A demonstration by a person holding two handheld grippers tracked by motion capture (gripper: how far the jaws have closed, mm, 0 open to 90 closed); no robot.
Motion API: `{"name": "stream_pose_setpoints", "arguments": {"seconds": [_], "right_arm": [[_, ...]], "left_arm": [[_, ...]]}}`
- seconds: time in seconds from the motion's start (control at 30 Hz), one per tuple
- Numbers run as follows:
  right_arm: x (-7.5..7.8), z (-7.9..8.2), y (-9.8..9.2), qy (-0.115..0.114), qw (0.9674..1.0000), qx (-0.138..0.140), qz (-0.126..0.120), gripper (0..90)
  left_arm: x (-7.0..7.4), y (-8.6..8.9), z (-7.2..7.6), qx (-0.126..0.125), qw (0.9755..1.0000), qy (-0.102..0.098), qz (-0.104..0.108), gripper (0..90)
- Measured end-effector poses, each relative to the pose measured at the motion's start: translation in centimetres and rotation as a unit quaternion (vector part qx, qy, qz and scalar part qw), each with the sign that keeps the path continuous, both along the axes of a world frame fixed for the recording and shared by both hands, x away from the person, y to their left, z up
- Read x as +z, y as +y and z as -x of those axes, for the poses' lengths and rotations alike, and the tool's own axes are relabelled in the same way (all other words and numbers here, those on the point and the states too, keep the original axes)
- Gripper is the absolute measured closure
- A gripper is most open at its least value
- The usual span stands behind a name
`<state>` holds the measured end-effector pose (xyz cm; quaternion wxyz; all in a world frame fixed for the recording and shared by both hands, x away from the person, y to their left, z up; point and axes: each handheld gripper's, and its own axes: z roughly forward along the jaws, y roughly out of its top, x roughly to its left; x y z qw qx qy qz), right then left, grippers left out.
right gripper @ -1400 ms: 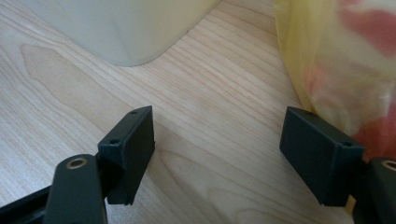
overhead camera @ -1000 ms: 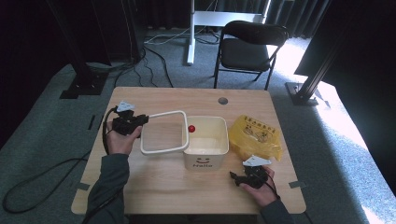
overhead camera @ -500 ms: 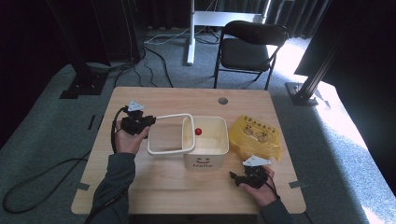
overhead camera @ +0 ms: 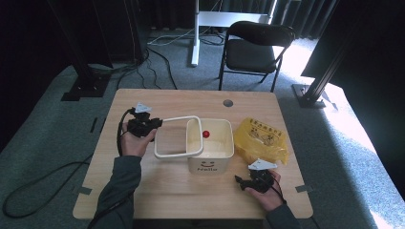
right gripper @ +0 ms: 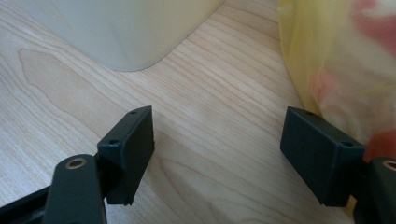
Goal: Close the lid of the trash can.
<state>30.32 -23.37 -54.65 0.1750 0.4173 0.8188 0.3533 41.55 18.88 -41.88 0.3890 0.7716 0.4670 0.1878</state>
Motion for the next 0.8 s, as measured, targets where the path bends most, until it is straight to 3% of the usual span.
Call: {"name": "stream_pose_setpoints", "arguments": {"seconds": [0.8], "right_arm": [[0.0, 0.0, -0.1, -0.001, 1.0000, 0.002, 0.000, 25.3]], "left_arm": [[0.1, -1.7, -0.1, -0.010, 0.9999, 0.002, 0.003, 79.2]]}}
